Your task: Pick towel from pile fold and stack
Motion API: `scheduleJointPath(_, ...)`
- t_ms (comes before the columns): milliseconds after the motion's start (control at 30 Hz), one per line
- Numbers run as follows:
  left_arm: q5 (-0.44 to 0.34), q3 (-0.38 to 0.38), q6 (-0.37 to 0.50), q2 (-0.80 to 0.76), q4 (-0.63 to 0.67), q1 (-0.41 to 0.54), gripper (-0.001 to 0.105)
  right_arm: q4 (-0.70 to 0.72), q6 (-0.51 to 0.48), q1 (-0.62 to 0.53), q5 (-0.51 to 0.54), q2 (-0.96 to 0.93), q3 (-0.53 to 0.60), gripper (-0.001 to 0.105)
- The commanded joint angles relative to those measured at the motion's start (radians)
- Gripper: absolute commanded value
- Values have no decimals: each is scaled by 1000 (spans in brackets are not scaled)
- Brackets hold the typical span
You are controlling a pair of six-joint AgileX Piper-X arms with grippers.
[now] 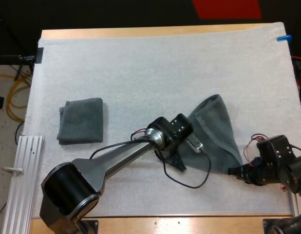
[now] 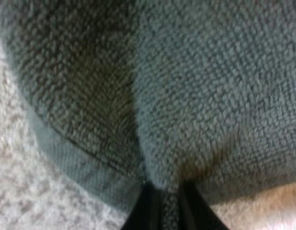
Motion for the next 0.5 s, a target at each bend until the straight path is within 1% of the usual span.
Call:
scheduleJointPath(0,-23,0,3,-15,58,-4,0,-17,-20,-2,7,-14,-16,0)
scheduleJointPath(100,-21,-34,3,-108,68,3,0,-60,-25,-2,7,-26,-66,0)
scheduleJointPath(200,-17,-79,3,-206,98,20,0,-99,-25,-2,38,-28,-146,0)
scheduleJointPath(267,-17,-123,3,-289,138,47,0,-124,-25,-2,81,-28,-216,0)
scheduleJointPath(400,-15,-196,3,-420,199,104,0,-128,-1,-2,180,-26,-315,0)
scheduleJointPath(467,-15,-239,3,-498,231,138,0,-117,44,-2,200,-26,-361,0)
